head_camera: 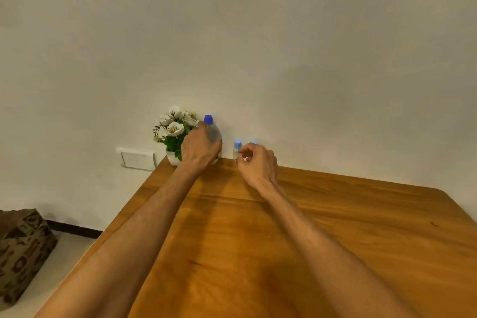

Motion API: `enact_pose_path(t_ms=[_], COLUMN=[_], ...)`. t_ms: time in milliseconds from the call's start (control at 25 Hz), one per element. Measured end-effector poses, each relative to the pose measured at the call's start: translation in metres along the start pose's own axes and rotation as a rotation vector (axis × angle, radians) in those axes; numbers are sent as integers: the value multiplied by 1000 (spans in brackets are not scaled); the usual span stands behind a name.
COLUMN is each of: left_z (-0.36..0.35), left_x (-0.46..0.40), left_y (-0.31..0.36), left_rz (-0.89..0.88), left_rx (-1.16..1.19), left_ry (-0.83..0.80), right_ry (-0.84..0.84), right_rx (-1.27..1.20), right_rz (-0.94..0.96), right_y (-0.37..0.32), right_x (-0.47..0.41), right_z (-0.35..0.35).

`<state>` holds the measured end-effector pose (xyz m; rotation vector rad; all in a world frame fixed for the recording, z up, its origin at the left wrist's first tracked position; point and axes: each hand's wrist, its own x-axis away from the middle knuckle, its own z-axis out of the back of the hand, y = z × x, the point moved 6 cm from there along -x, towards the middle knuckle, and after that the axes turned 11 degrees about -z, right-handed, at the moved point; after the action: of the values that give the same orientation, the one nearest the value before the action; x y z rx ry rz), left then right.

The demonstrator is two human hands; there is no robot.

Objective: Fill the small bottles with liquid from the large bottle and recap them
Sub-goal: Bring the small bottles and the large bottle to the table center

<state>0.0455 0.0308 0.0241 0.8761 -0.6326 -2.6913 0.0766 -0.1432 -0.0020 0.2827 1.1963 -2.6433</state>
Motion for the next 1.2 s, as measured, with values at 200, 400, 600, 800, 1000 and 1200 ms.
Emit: enact_pose_path(t_ms=[200,400,600,800,1000,1200], left_z=[-23,-28,-34,-21,4,2], left_x=[-42,-67,-64,-50,-20,10], left_y=[-9,-13,-19,-17,4,6], left_rz=[97,100,62,1,-119,-146], left_rx=[-6,-16,-57,-146,-9,-24], left_ry=[46,111,115,84,218,51], right_ry=[79,46,-2,0,22,-8], right_rx=[178,423,500,205,62,32], right_rz=[24,225,265,152,92,58], right_y=[3,-2,-7,4,27,39], right_x=[-53,-86,-88,-72,-26,16], right_z=[-10,-26,-53,-34,12,41])
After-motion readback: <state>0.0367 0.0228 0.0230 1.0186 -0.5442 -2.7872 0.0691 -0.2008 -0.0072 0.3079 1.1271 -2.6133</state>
